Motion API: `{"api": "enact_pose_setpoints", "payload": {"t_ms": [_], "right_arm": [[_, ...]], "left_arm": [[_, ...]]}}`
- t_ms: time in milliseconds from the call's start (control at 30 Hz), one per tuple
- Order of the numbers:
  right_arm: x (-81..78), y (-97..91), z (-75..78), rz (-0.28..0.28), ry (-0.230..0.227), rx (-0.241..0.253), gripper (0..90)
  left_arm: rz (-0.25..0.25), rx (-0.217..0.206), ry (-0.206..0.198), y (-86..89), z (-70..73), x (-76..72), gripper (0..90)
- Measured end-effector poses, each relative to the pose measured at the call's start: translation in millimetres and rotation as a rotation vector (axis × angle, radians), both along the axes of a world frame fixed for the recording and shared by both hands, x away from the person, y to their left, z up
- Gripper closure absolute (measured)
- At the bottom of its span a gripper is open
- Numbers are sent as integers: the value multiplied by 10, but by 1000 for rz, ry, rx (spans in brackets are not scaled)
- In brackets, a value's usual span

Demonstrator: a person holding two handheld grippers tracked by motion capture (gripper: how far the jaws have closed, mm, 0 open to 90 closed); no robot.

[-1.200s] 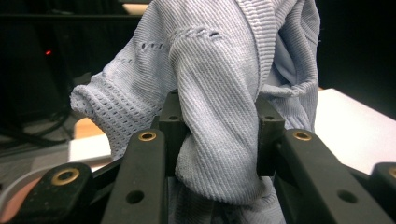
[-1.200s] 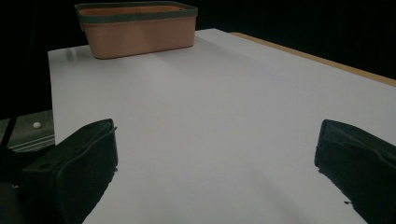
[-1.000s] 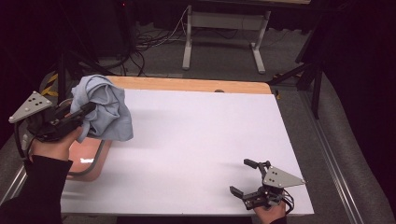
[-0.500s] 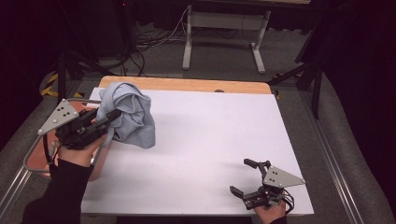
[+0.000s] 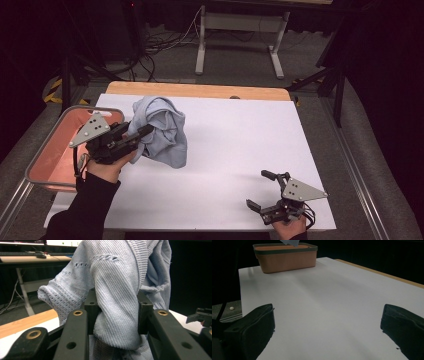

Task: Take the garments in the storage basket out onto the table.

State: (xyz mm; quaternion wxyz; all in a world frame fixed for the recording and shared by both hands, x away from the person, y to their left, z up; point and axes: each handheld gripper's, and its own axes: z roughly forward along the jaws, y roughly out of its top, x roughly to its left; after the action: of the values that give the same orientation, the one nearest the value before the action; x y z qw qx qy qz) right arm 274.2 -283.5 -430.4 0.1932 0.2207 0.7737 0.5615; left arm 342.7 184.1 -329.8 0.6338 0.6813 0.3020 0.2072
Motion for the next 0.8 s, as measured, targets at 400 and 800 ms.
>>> {"api": "enact_pose_setpoints", "payload": {"t_ms": [400,800], "right_arm": [[-4,2,3,3,-1,-3,1],[5,-2,5,10,-4,1,1]], "left_arm": [[-57,-11,-1,-263,-99,-7,650],[-99,-31,25,-594,-330,-13,649]]}}
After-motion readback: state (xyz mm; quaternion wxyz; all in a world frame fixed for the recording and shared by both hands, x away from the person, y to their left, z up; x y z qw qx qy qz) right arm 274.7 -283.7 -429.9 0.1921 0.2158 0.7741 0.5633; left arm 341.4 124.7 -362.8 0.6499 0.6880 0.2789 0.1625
